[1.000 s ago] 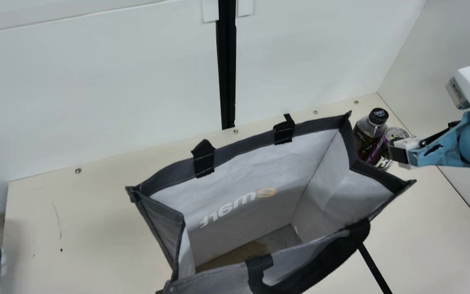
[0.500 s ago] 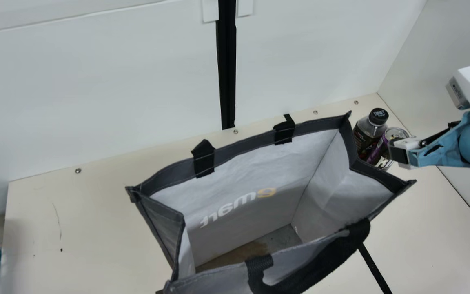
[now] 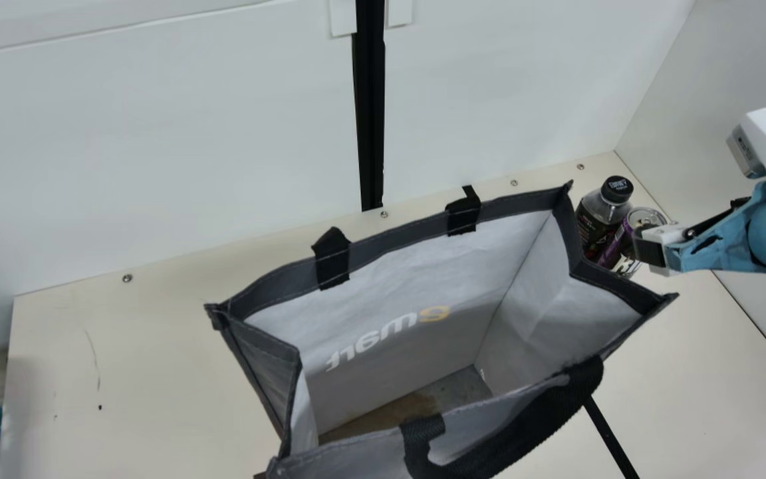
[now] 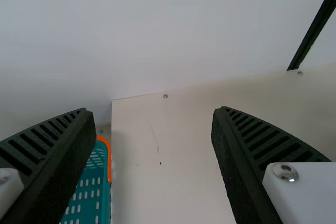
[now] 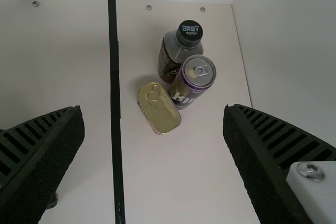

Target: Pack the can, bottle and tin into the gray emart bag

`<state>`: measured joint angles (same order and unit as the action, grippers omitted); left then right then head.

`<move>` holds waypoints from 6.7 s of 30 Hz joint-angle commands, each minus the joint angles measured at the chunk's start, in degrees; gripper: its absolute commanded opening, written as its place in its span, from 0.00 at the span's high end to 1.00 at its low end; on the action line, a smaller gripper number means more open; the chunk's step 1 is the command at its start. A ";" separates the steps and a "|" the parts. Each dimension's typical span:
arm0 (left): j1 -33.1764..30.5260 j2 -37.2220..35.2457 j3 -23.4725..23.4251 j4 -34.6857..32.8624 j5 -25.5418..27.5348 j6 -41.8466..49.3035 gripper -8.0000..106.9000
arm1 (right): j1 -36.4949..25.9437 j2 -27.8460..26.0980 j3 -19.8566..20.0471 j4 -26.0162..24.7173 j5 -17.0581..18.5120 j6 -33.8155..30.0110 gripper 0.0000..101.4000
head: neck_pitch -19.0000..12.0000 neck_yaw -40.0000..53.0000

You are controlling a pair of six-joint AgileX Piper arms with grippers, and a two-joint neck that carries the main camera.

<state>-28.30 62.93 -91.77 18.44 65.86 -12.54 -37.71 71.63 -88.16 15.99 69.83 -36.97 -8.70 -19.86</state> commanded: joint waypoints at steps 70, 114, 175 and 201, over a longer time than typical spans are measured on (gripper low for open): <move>-11.90 27.98 -34.72 -34.79 4.04 36.51 0.15 | 0.00 0.00 0.00 0.00 0.00 0.00 0.10 | -1.30 -0.14; -17.14 44.15 -39.85 -39.33 4.04 44.92 0.15 | 0.00 0.00 0.00 0.00 0.00 0.00 0.10 | -1.30 -0.14; -15.19 34.62 -39.67 -3.63 4.04 21.46 0.84 | 0.00 0.00 0.00 0.00 0.00 0.00 0.10 | -1.30 -0.14; -22.32 24.09 -21.99 30.64 4.04 2.36 0.84 | 0.00 0.00 0.00 0.00 0.00 0.00 0.10 | -1.30 -0.14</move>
<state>-50.17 87.42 -115.48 46.66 69.84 -8.93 -37.71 71.63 -88.16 15.99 69.83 -36.97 -8.70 -19.86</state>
